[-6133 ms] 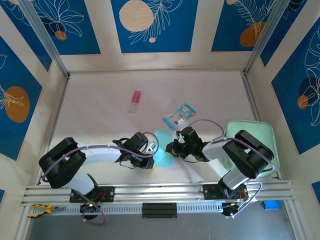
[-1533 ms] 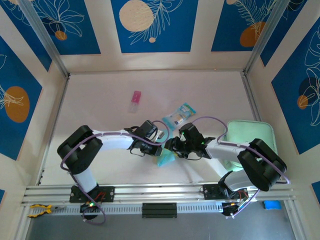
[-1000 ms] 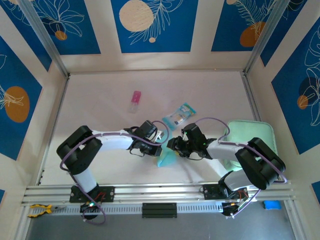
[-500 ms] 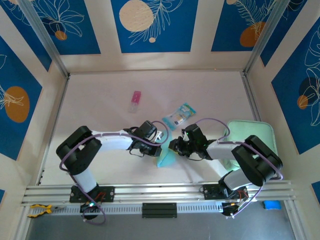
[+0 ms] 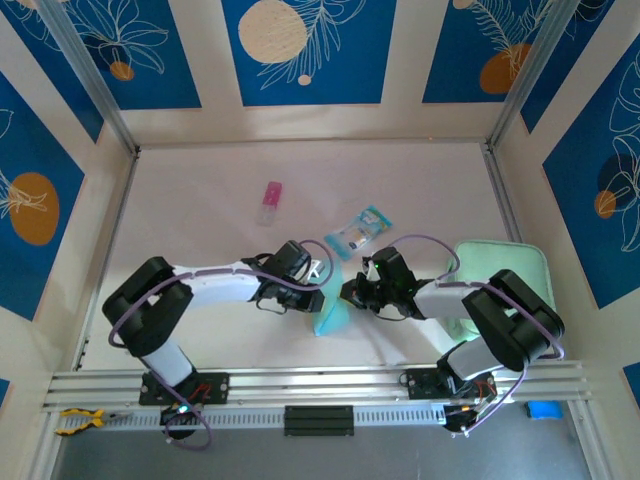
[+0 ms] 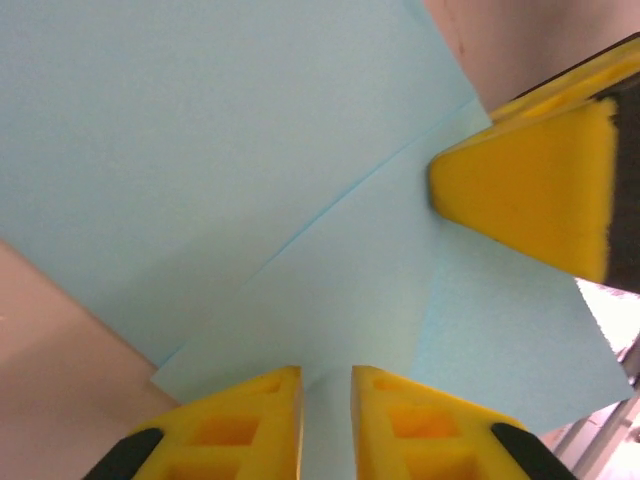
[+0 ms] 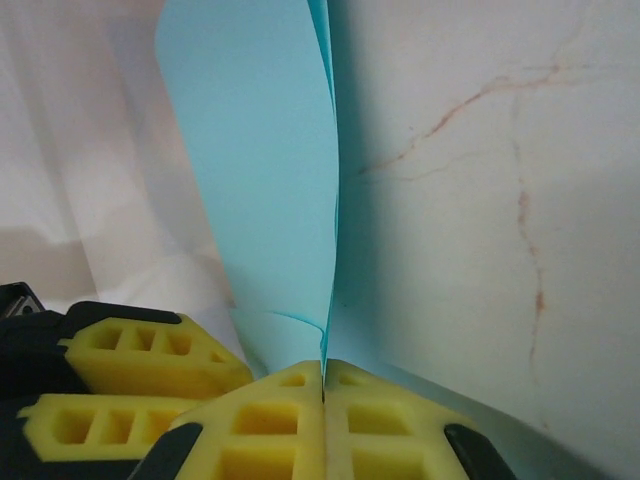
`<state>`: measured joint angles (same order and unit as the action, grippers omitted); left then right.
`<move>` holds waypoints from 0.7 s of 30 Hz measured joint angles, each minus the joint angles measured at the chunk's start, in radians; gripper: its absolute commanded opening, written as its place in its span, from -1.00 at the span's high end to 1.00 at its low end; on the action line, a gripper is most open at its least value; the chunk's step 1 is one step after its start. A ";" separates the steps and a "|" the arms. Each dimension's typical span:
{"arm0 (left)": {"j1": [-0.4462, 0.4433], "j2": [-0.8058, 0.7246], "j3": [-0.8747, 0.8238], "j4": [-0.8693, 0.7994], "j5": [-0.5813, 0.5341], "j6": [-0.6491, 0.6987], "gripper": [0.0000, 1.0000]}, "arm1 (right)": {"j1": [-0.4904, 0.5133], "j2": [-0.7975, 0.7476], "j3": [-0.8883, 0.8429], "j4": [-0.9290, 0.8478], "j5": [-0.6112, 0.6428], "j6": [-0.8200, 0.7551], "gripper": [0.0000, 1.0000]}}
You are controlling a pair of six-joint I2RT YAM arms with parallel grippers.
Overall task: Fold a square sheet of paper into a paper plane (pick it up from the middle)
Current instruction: Turn over the paper at the bottom-center of the table.
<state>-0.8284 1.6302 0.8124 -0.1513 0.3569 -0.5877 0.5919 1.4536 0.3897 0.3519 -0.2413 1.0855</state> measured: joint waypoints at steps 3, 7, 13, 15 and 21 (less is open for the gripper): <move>0.000 -0.059 -0.010 -0.018 -0.021 -0.031 0.42 | -0.001 -0.020 0.000 -0.005 -0.013 -0.017 0.91; 0.000 -0.168 -0.031 -0.049 -0.065 -0.072 0.37 | -0.001 -0.073 0.002 -0.061 -0.034 -0.056 0.92; 0.000 -0.307 -0.072 -0.082 -0.127 -0.141 0.34 | -0.001 -0.158 0.079 -0.272 -0.040 -0.160 0.92; 0.000 -0.344 -0.098 -0.081 -0.142 -0.163 0.29 | -0.001 -0.182 0.108 -0.333 -0.036 -0.198 0.92; 0.000 -0.378 -0.127 -0.113 -0.159 -0.170 0.26 | 0.010 -0.226 0.153 -0.461 0.016 -0.247 0.92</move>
<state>-0.8284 1.2522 0.6857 -0.2638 0.1982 -0.7578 0.6018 1.2278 0.5430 -0.1089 -0.2256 0.8383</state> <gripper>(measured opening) 0.366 0.063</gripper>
